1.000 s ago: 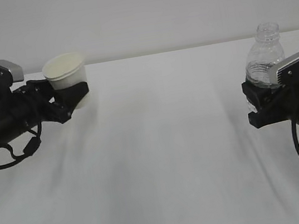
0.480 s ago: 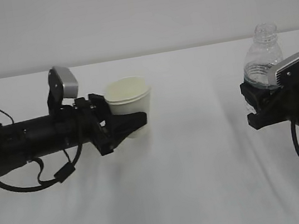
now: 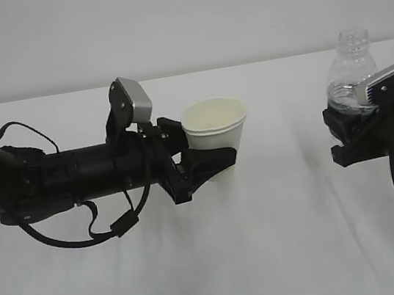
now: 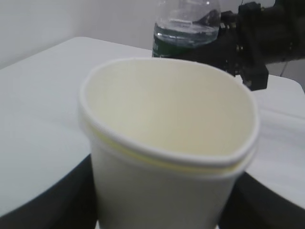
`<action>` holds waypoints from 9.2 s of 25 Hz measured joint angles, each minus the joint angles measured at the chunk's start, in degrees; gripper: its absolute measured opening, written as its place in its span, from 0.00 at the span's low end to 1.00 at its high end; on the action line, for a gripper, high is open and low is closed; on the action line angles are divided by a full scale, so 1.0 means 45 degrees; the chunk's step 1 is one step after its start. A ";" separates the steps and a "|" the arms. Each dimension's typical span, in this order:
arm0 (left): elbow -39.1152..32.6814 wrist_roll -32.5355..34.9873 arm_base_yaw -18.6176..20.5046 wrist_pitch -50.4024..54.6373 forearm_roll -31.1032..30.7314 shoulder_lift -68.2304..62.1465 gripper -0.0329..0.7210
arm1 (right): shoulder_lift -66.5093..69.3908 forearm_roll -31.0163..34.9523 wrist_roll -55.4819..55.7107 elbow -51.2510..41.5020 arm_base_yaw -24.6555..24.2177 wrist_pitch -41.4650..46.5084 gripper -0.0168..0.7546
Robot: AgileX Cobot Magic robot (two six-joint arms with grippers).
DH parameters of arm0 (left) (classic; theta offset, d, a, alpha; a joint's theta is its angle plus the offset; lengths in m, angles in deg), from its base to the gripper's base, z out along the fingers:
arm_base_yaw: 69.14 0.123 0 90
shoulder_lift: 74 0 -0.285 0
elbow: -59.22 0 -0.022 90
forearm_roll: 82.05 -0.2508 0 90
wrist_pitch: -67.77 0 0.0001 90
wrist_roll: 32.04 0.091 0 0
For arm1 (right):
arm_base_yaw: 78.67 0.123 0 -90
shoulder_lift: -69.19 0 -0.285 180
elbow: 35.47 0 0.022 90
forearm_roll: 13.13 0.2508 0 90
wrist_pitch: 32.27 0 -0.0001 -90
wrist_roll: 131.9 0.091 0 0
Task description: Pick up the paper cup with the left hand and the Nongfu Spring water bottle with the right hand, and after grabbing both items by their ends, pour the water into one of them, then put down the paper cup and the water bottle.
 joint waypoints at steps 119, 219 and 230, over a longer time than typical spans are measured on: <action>0.1832 -0.1786 -0.2453 0.0531 -0.0201 -0.1011 0.67 | -0.3590 0.0047 -1.4241 -0.0100 0.0000 0.3390 0.56; 0.1832 -0.1891 -0.2453 0.0826 -0.0530 -0.1011 0.67 | -0.3590 0.0447 -1.7432 -0.0100 0.0000 0.2293 0.55; 0.1832 -0.1937 -0.2453 0.0826 -0.0530 -0.1011 0.67 | -0.3590 0.0447 -1.7460 -0.0100 0.0000 0.2293 0.55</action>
